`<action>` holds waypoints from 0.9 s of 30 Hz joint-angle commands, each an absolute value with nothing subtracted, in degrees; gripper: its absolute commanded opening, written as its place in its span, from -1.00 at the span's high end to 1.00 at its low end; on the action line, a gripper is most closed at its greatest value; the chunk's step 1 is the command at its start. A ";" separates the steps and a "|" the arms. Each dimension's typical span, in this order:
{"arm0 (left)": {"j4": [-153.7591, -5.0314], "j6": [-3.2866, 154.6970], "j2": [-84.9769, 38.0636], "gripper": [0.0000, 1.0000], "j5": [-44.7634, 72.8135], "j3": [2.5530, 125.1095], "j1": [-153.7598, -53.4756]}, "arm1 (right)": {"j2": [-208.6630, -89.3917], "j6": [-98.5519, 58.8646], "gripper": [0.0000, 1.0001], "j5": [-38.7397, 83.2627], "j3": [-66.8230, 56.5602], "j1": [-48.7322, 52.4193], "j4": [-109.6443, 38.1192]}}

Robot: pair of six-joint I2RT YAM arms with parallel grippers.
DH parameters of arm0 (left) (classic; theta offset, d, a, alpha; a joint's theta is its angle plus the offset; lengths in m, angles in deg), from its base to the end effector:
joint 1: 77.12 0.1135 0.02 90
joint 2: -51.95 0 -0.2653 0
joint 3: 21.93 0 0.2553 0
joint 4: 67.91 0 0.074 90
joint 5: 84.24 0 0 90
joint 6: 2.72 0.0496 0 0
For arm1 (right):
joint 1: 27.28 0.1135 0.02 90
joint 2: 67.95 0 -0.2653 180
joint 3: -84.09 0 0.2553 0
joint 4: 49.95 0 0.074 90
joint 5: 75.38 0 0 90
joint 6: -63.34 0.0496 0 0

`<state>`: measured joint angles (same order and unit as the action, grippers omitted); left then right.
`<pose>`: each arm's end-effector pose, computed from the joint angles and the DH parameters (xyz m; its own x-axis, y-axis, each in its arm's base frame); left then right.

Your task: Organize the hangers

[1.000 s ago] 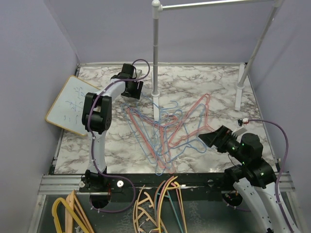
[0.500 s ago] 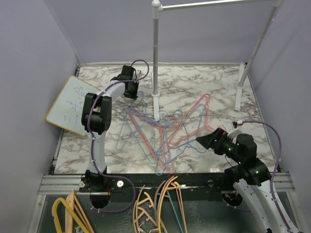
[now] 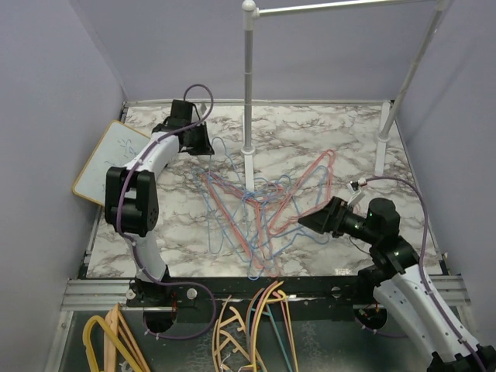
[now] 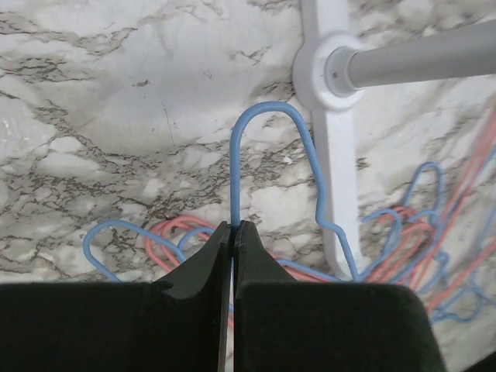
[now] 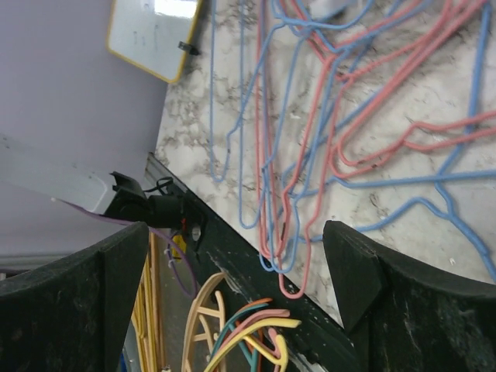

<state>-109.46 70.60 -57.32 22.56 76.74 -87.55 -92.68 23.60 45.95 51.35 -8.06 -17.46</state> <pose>0.4233 -0.0925 0.2210 -0.8437 -0.1241 -0.5223 0.1102 0.9122 -0.3947 0.1216 0.0697 0.2118 -0.8100 0.4132 -0.4162 -0.1646 0.5209 0.8376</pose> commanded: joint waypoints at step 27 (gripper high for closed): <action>-83.53 28.90 -27.81 1.00 48.98 50.59 -73.98 | -132.75 21.19 -0.90 39.48 45.59 17.10 -71.22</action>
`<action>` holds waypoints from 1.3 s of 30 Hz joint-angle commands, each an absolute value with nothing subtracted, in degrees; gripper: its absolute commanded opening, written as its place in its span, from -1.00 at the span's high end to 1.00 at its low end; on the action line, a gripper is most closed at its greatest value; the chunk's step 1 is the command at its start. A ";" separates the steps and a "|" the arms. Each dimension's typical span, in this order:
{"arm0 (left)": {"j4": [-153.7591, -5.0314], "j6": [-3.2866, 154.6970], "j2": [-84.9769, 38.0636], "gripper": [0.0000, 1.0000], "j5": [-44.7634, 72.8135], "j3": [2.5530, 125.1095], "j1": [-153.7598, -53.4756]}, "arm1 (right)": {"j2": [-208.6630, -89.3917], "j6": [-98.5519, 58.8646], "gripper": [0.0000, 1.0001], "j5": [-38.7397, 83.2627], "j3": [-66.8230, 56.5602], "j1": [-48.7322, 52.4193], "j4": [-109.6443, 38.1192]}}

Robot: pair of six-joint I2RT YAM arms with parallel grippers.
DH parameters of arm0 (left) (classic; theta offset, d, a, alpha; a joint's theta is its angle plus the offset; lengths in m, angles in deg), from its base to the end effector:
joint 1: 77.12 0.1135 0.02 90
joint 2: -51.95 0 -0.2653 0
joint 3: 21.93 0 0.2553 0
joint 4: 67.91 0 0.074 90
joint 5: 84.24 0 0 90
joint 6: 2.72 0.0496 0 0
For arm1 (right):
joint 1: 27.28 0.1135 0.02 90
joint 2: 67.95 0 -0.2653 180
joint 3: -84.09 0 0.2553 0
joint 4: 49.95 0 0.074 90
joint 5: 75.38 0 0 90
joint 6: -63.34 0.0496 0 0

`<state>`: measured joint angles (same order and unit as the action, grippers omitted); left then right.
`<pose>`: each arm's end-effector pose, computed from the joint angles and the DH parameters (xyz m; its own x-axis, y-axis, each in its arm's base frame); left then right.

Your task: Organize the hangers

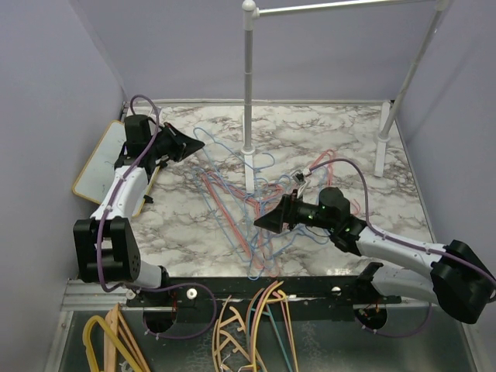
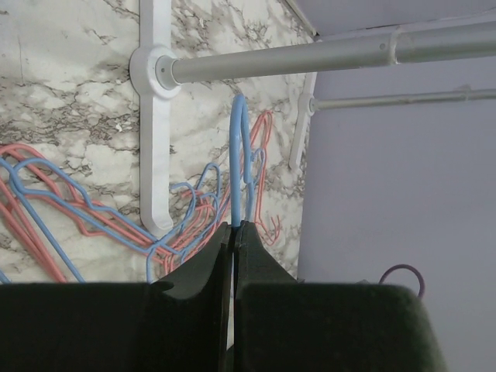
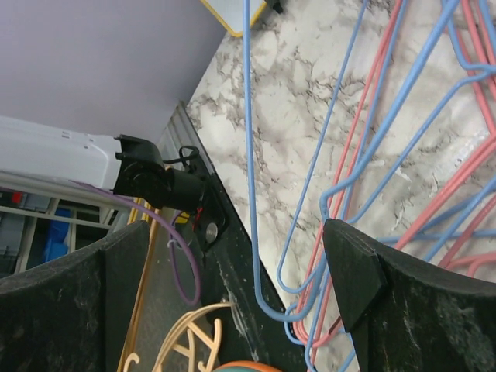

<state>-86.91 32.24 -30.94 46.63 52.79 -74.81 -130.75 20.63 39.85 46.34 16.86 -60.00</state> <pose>0.3401 -0.0188 0.2896 -0.7132 -0.6490 -0.2649 -0.0581 0.4313 -0.9003 0.1610 0.1857 0.2106 -0.8060 0.1441 -0.5741 -0.4912 0.3783 0.7846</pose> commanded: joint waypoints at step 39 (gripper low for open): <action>-77.74 30.18 -20.59 1.00 49.42 43.98 -73.87 | -149.55 36.33 -0.10 42.60 55.20 17.10 -98.68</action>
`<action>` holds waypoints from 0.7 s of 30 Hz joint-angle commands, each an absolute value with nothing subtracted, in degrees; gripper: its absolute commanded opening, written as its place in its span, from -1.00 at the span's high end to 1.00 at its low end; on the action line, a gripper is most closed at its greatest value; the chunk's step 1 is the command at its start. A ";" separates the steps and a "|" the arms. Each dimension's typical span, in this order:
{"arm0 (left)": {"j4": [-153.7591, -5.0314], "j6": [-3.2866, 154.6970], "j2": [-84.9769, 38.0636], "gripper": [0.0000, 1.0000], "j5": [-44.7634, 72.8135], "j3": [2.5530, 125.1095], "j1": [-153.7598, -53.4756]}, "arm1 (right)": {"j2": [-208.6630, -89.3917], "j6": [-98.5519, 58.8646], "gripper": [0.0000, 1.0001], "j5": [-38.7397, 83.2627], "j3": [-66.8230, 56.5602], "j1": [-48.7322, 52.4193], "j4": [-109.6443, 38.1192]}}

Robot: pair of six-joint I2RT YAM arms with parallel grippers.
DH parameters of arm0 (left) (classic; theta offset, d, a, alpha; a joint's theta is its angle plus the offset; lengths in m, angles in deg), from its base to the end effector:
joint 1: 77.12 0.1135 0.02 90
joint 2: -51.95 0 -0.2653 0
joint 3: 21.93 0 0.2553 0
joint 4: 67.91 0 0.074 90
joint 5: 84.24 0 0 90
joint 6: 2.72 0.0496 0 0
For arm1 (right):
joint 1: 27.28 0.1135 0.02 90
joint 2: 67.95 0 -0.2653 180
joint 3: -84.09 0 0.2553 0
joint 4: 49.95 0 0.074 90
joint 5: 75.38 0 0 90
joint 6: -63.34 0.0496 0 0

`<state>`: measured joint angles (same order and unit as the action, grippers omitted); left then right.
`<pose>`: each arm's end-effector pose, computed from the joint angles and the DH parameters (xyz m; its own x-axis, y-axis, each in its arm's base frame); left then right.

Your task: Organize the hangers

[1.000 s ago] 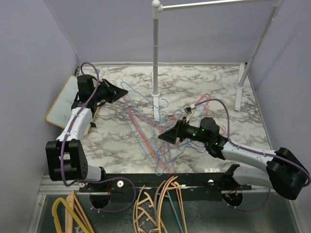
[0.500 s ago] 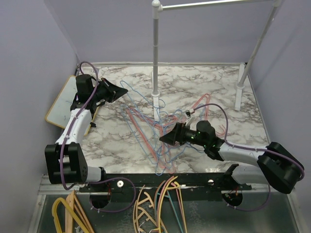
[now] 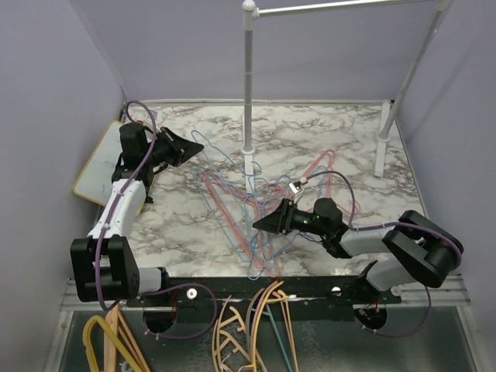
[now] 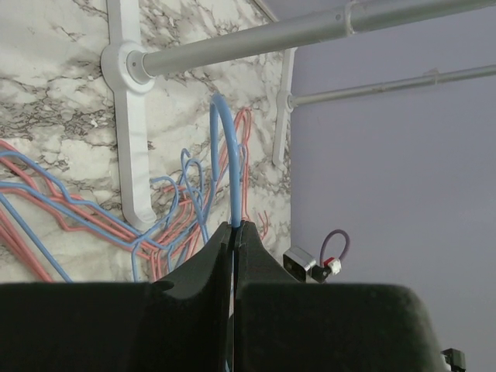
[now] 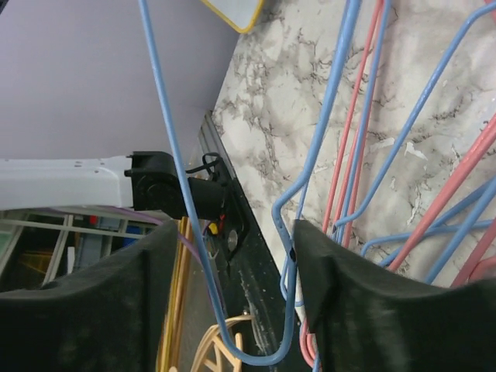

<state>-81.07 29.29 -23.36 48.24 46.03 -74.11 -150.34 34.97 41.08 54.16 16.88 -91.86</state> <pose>0.3108 -0.0172 0.2987 -0.6882 -0.6624 -0.2958 0.0176 0.3924 -0.9196 0.1689 0.1948 0.1523 -0.8877 0.2360 -0.3953 -0.3301 0.2724 0.9038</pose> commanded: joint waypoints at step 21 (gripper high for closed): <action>-75.07 39.06 -12.90 1.00 41.15 35.93 -73.90 | -137.25 36.87 0.72 44.26 54.54 17.10 -94.78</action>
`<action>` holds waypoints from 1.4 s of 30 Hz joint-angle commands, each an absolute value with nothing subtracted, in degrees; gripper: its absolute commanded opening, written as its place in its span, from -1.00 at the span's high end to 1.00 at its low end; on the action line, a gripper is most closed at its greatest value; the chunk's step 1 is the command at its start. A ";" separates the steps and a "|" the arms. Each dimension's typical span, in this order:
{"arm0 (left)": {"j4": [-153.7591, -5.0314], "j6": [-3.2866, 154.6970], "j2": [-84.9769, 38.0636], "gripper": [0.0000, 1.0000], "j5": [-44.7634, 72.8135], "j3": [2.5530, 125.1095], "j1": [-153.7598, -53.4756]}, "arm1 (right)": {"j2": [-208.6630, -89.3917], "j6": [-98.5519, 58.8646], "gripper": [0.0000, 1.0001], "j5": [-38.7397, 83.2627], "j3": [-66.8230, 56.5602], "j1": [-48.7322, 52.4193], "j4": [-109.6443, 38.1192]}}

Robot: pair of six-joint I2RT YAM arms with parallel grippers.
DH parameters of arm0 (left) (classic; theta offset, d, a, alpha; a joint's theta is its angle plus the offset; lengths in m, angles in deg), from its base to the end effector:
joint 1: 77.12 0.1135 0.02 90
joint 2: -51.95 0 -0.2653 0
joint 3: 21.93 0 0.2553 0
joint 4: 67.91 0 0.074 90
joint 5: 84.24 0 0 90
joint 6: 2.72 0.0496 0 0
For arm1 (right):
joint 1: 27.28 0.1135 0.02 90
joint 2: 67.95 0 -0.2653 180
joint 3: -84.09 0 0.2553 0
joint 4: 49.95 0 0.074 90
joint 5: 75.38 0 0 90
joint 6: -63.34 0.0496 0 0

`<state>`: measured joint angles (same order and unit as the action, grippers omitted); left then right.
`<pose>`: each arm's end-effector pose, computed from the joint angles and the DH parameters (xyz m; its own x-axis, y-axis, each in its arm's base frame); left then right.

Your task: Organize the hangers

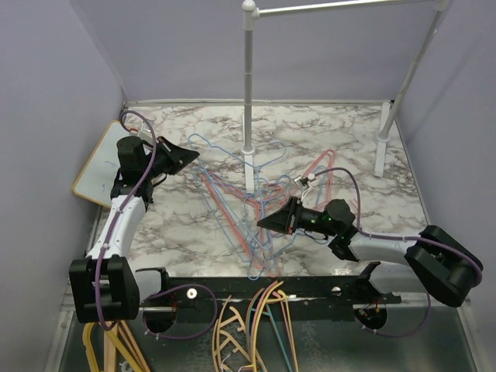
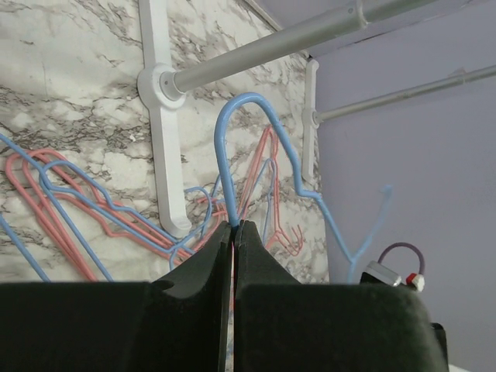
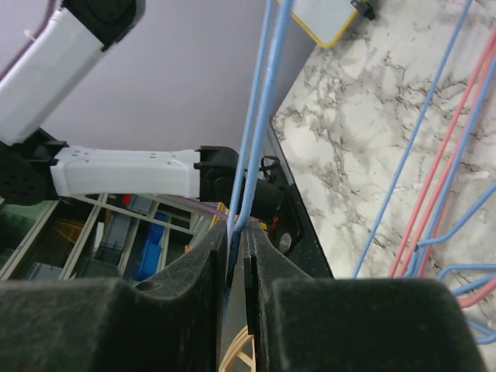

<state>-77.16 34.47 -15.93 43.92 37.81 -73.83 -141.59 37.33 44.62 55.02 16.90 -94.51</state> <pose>0.2820 -0.0145 0.2894 -0.6133 -0.6627 -0.4297 0.0908 0.4813 -0.8718 0.1578 0.1879 0.1889 -0.8647 0.2450 -0.4384 -0.4218 0.1197 0.8988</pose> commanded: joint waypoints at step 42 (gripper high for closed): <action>-123.39 98.13 -16.10 -0.77 29.41 64.15 -70.09 | -132.68 -2.72 0.98 -19.50 -19.23 16.37 21.40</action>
<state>-117.81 92.54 -19.40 29.10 64.61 -70.11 -124.83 8.50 -15.18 -13.22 16.88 26.99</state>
